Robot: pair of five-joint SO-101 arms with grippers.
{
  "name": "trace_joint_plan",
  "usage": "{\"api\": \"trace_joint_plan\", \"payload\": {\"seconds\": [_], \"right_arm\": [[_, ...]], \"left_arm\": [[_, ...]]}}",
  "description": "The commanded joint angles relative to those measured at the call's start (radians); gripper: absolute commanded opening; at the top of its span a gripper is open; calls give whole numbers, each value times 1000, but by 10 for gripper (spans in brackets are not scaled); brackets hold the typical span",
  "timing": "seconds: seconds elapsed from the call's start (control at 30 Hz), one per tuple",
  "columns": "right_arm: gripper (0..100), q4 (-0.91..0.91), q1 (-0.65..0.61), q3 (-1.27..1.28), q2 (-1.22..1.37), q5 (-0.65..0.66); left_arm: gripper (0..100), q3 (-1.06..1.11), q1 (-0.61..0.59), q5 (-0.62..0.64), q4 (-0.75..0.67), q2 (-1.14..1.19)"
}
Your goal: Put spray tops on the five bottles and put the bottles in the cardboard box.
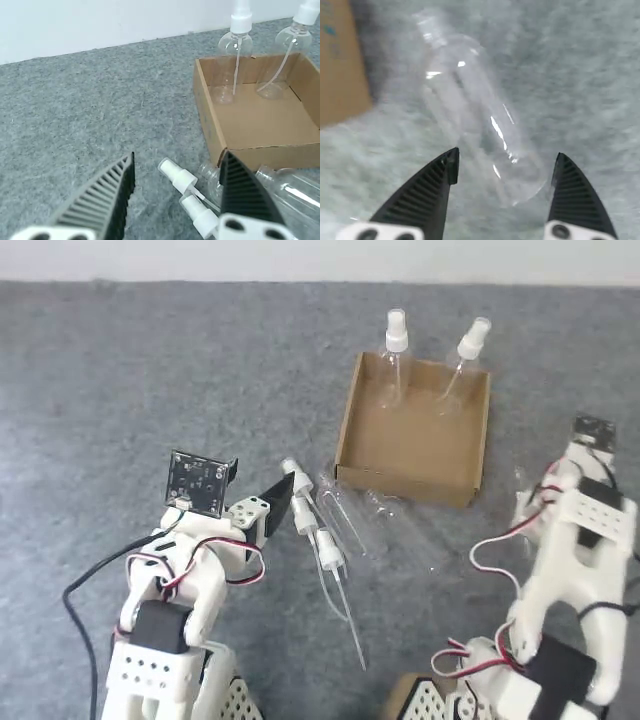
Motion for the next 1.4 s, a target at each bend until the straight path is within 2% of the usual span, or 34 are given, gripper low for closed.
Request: {"api": "trace_joint_plan", "payload": {"seconds": [0.0,0.1,0.27,0.43,0.53,0.83,1.2,1.37], "right_arm": [[248,22,88,-37,-10,204],[249,111,88,-114,-10,275],[250,232,31,-331,2,319],[250,332,-79,-434,4,565],[250,346,-130,-428,22,678],[250,222,-111,-436,274,813],[241,163,-74,-430,429,813],[88,157,2,-434,484,713]], "left_arm": [[254,-7,-6,-5,-25,-11],[254,-7,-5,-5,-25,-11],[254,-7,-5,-5,-25,-11],[254,-5,-5,-5,-25,-11],[254,-5,-5,-5,-25,-11],[254,-5,-5,-5,-25,-11],[254,-5,-5,-5,-25,-11],[254,5,2,-5,-37,-11]]}}
